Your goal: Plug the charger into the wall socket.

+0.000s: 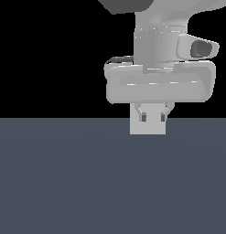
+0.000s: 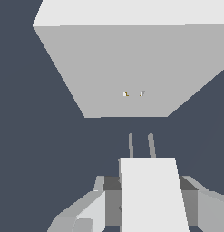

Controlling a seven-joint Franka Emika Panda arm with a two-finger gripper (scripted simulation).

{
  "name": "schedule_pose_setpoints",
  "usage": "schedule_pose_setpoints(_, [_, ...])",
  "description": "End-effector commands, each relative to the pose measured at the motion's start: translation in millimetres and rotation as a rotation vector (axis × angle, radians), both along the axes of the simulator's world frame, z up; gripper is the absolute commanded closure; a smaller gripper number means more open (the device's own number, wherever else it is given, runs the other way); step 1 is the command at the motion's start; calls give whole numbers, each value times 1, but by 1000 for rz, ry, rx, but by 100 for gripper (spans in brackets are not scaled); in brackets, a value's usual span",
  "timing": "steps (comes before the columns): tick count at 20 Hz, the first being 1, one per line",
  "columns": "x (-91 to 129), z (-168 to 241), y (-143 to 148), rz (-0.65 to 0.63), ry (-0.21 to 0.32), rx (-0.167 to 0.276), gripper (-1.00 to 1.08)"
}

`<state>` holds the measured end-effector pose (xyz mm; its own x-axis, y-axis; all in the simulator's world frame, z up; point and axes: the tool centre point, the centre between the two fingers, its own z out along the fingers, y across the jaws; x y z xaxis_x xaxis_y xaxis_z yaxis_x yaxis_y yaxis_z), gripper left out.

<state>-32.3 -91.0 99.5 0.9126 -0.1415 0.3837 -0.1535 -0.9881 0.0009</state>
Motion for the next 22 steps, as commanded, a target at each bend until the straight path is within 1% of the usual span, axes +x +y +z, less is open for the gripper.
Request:
schedule_pose_setpoints(1, [0, 1, 1, 12, 1, 0, 108])
schedule_pose_setpoints(13, [1, 0, 1, 13, 2, 1, 108])
schedule_pose_setpoints(17, [9, 1, 0, 13, 2, 2, 108])
schedule_pose_setpoints(22, [28, 1, -3, 13, 2, 2, 108])
